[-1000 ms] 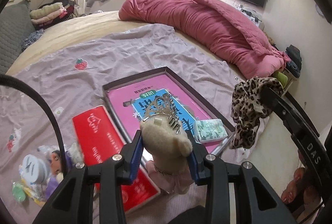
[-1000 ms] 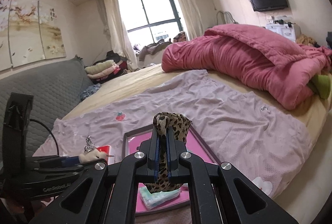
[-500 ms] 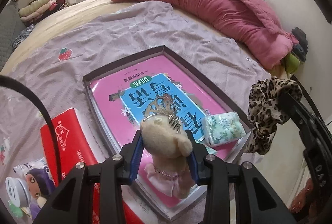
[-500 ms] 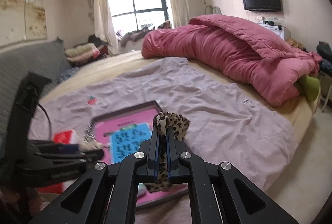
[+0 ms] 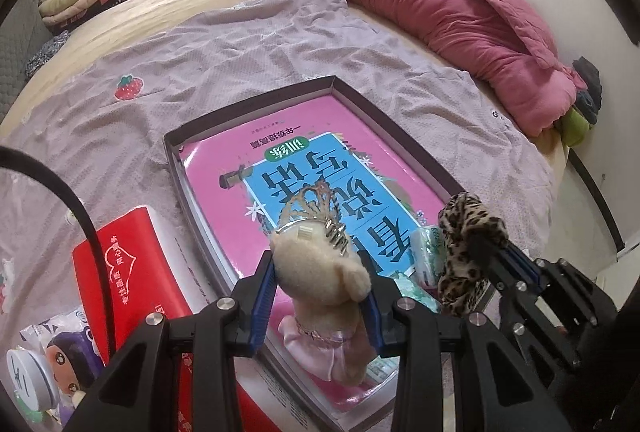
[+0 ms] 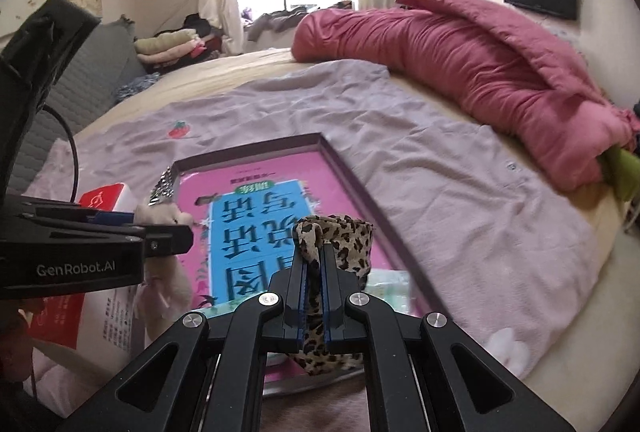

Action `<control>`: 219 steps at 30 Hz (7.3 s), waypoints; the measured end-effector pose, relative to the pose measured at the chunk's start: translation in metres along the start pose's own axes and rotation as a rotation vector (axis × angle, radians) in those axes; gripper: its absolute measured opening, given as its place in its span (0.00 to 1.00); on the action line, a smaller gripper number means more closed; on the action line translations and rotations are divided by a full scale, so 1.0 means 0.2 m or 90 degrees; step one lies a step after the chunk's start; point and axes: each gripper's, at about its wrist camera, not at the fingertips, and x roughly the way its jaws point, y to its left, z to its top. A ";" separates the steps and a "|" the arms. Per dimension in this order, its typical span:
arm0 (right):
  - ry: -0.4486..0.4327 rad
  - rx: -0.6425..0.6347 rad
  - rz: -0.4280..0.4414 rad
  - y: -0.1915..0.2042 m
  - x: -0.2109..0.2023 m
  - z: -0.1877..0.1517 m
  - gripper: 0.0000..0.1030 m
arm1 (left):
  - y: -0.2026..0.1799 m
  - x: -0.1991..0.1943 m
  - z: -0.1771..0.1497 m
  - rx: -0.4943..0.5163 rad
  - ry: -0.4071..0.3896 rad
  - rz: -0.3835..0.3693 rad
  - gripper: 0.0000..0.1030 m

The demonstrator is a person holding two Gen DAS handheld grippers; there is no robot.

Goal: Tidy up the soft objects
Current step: 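Lower the teddy bear and leopard-print cloth over the pink book, then open the right gripper to drop the leopard cloth while the left releases the crowned bear, then withdraw both grippers from the tray toward the pile of soft items, then grasp the green ball in clear bag with left gripper while right grasps purple-bow teddy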

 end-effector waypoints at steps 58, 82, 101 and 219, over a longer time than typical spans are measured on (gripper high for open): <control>-0.024 0.119 -0.010 -0.19 -0.05 -0.09 0.65 | -0.04 0.12 -0.01 0.017 0.025 0.005 0.40; -0.013 0.120 -0.014 -0.20 -0.05 -0.10 0.65 | -0.04 0.07 -0.03 0.010 0.022 -0.008 0.54; -0.024 0.099 -0.022 -0.13 -0.13 -0.06 0.71 | -0.03 -0.19 -0.07 -0.007 -0.030 -0.013 0.60; -0.030 -0.201 0.222 1.29 -0.69 -0.19 0.73 | 1.28 -1.11 -1.13 -0.330 -0.078 0.185 0.64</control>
